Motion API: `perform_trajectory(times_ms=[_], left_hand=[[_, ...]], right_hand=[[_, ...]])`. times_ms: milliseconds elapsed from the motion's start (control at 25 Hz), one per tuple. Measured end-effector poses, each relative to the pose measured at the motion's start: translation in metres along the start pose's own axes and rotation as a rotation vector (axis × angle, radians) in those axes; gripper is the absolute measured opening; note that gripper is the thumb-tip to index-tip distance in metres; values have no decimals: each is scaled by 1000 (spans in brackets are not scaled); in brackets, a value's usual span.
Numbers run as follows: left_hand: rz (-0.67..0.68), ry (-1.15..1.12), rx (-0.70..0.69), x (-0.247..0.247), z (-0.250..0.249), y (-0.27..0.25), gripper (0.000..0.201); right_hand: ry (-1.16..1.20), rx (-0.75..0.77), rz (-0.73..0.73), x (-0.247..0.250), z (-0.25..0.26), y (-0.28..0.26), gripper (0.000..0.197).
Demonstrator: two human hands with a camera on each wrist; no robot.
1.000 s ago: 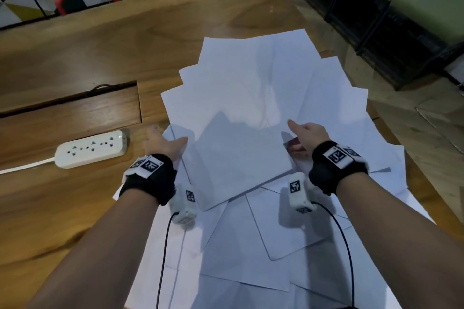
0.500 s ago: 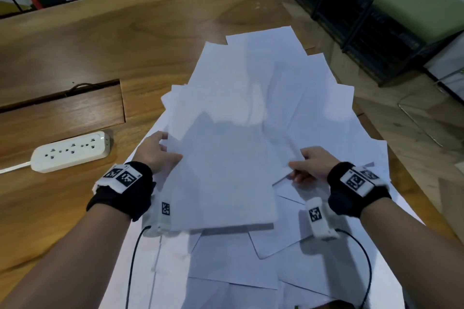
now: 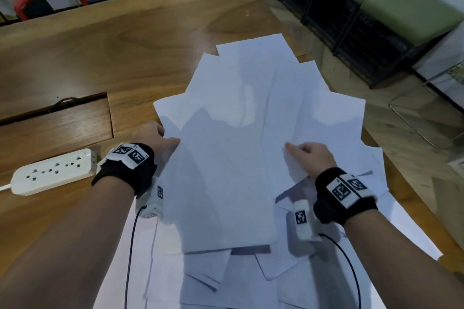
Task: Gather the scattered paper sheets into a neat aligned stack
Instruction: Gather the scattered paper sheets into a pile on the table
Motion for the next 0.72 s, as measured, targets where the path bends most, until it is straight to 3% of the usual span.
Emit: perform_trajectory(times_ms=[80,200,400,520,560,600,680,720], left_hand=[[6,-71,8,-6,-1,-9,24],[-5,-262,-20,-14,1,-24,17],[7,-487,98,-14,27,-42,31],[120,-524,120,-20,24,-64,42],[144,-517,127,-22,22,-69,39],[138,-508,115,-19,16,-74,35],[149,-535,125,-11,1,-88,33],[171,-574,159,-4,-6,-96,35]], right_hand=[[67,-14,-84,2,8,10,31],[-15,50,107,-31,16,5,23],[18,100,-13,-31,-4,-15,24],[-75,178,152,-39,-7,-35,25],[-18,175,111,-33,-7,-35,23],[70,138,-19,-19,-9,-27,21],[126,-56,-379,28,-34,-1,46],[17,-150,-437,47,-50,8,58]])
Point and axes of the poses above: each hand's wrist, its own y-axis towards the middle knuckle, its own x-axis out of the back of the hand, z = x × y, the point moved 4 cm from there along y, towards the middle knuckle, and after that the axes turned 8 degrees about -z, right-handed, at the moved point
